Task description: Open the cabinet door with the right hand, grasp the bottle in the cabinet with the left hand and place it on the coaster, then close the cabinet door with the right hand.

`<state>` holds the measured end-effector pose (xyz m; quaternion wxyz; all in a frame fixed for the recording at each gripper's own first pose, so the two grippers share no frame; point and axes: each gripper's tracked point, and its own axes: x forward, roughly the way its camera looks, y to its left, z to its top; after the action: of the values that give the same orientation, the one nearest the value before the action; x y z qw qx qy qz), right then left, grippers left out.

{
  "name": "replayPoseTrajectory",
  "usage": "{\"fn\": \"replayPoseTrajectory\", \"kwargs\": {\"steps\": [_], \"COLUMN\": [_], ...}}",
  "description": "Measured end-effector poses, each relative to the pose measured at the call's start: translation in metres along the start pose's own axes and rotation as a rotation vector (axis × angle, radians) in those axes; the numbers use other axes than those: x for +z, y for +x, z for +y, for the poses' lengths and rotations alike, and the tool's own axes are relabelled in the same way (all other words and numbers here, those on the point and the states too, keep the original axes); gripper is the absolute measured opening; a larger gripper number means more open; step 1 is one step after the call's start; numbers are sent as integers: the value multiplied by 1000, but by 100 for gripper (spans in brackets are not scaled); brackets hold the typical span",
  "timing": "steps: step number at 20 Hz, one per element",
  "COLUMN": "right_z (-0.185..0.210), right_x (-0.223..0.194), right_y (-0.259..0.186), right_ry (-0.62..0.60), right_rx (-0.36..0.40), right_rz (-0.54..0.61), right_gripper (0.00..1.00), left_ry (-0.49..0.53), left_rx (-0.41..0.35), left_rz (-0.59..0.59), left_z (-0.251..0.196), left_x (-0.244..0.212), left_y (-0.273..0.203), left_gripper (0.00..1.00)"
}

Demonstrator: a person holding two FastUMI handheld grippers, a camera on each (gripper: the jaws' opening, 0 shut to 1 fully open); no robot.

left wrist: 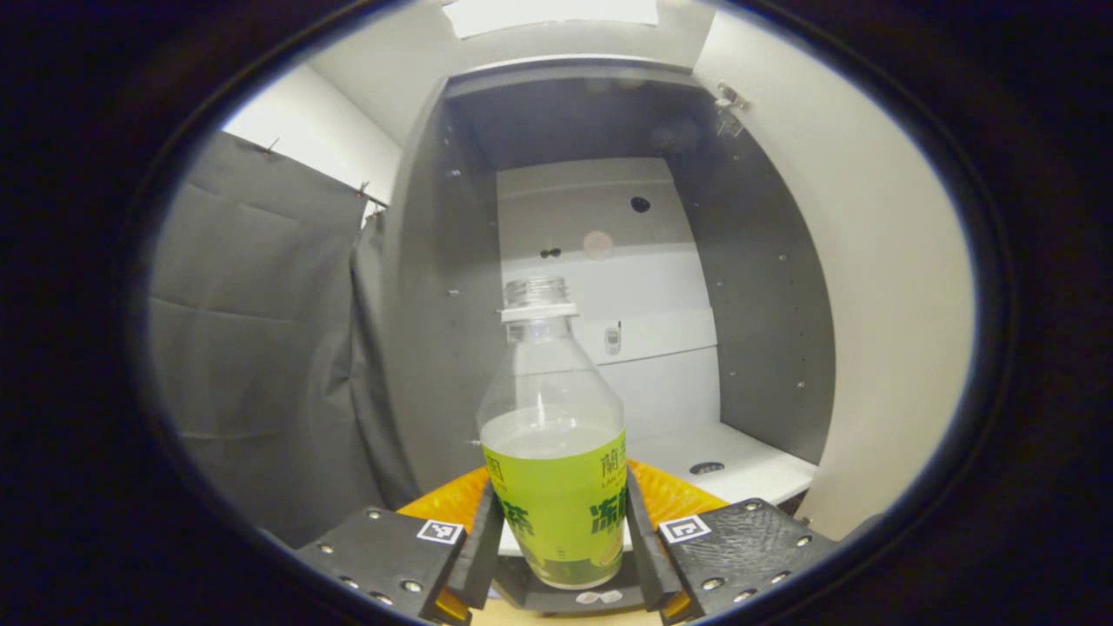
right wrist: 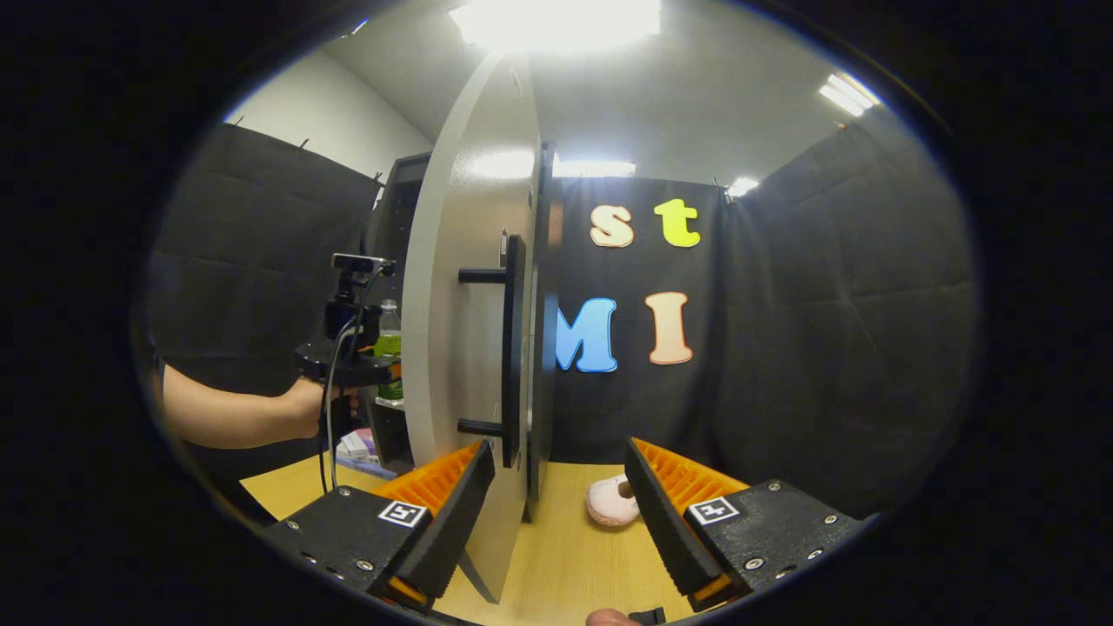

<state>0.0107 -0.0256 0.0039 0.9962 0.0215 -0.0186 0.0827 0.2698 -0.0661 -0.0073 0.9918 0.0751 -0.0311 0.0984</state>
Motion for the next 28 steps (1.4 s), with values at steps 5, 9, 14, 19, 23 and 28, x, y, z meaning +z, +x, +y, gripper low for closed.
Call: {"fn": "replayPoseTrajectory", "kwargs": {"steps": [5,9,14,19,23,28], "right_z": [-12,-23,-34,-33,-14,6], "right_x": [-12,-36,-94,-160,-184,-204], "right_y": [-6,0,13,1,-8,-1], "right_ry": [-10,19,26,-31,-57,-103], "right_rx": [-24,-63,-90,-93,-53,1], "right_rz": [-20,30,206,401,468,510], "right_gripper": [94,94,94,94,94,95], "left_ry": [49,77,74,78,47,26], "left_rx": [77,111,122,159,181,136], "left_rz": [-63,-81,-70,-5,74,109], "left_z": [-1,1,1,5,9,13], "left_x": [-1,-1,-3,-5,-12,-24], "left_y": [1,3,5,8,17,31], "left_gripper": [65,70,70,70,62,67]}}
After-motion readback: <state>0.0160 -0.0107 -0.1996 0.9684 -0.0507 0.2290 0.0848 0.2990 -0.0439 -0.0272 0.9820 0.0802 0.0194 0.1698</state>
